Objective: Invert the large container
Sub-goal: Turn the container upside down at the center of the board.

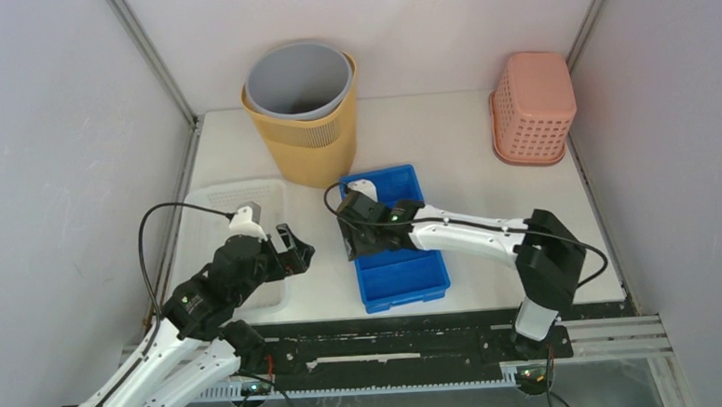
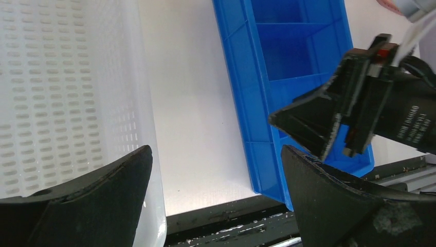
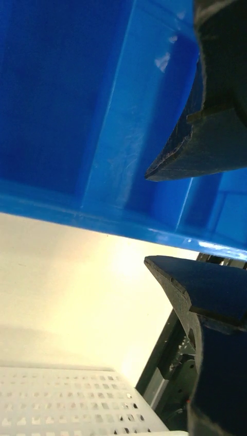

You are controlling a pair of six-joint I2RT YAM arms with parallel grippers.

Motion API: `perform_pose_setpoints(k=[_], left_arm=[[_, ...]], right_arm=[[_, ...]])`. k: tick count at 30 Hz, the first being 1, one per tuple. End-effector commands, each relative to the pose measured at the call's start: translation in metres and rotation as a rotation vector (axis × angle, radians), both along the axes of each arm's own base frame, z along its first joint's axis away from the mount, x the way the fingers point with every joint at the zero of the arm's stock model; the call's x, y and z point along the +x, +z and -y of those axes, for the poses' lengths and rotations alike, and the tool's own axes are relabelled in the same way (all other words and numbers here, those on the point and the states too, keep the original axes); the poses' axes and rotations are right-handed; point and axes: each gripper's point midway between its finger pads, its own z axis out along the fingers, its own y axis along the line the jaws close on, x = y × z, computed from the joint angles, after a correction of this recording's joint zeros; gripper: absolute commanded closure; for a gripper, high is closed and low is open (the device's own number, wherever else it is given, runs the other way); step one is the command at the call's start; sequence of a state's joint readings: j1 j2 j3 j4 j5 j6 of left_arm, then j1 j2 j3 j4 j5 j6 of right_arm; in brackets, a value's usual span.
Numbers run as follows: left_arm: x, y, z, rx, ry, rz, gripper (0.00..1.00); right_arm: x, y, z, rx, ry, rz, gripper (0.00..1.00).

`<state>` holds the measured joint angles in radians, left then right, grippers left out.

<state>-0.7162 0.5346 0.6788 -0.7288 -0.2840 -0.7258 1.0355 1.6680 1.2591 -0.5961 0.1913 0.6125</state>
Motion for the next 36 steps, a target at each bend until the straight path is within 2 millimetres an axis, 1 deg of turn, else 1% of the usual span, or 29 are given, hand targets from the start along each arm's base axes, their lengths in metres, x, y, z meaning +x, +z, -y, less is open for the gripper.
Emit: perform_pose_setpoints(k=[1,7,12,13,16,18,19,20,21,24,26,28,29,31,32,33,34,36], left_arm=[[0.0,-0.004,-0.003,0.007,0.01,-0.002,0.0],[-0.001,-0.005,-0.002,-0.004,0.008,-0.003,0.0],[-0.001,-0.006,-0.001,-0.009,0.005,-0.003,0.0],[-0.001,-0.006,-0.001,-0.01,0.004,-0.002,0.0],[-0.002,-0.005,-0.002,-0.012,0.005,0.0,0.0],[-0.002,-0.005,-0.002,-0.012,0.006,0.002,0.0],[-0.002,-0.005,-0.002,-0.012,0.005,0.001,0.0],[-0.002,-0.005,-0.002,-0.013,0.008,0.002,0.0],[-0.002,-0.005,-0.002,-0.012,0.005,0.002,0.0],[-0.001,-0.004,-0.002,-0.014,0.007,0.004,0.0],[-0.001,-0.004,-0.002,-0.015,0.008,0.005,0.0],[0.0,-0.003,-0.002,-0.016,0.008,0.008,0.0],[0.0,-0.003,-0.002,-0.016,0.009,0.008,0.0],[0.0,-0.001,-0.001,-0.015,0.009,0.009,0.0],[0.001,-0.001,-0.001,-0.015,0.01,0.01,0.0],[0.001,0.0,-0.001,-0.016,0.01,0.011,0.0],[0.001,0.0,-0.001,-0.017,0.01,0.011,0.0],[0.001,0.0,0.0,-0.019,0.009,0.012,0.0]], right_arm=[[0.011,0.004,-0.02,0.0,-0.013,0.032,0.37],[0.024,-0.025,-0.024,-0.104,-0.038,0.032,0.43],[0.035,-0.033,-0.032,-0.137,-0.04,0.047,0.47],[0.036,-0.034,-0.033,-0.142,-0.038,0.045,0.51],[0.035,-0.033,-0.037,-0.119,-0.025,0.028,0.73],[0.033,-0.028,-0.038,-0.094,-0.02,0.025,0.84],[0.032,-0.024,-0.039,-0.08,-0.017,0.024,0.89],[0.031,-0.019,-0.039,-0.063,-0.014,0.024,0.98],[0.03,-0.014,-0.04,-0.046,-0.009,0.023,1.0],[0.026,0.007,-0.041,0.031,-0.001,0.017,1.0],[0.024,0.024,-0.04,0.097,0.003,0.014,1.0],[0.019,0.045,-0.041,0.188,0.019,-0.001,1.0],[0.016,0.052,-0.04,0.238,0.025,-0.016,1.0],[0.016,0.077,-0.038,0.361,0.029,-0.03,1.0],[0.015,0.092,-0.035,0.428,0.031,-0.032,1.0],[0.016,0.103,-0.032,0.485,0.029,-0.039,1.0],[0.021,0.114,-0.026,0.545,0.017,-0.041,1.0],[0.027,0.124,-0.015,0.643,-0.014,-0.063,1.0]])
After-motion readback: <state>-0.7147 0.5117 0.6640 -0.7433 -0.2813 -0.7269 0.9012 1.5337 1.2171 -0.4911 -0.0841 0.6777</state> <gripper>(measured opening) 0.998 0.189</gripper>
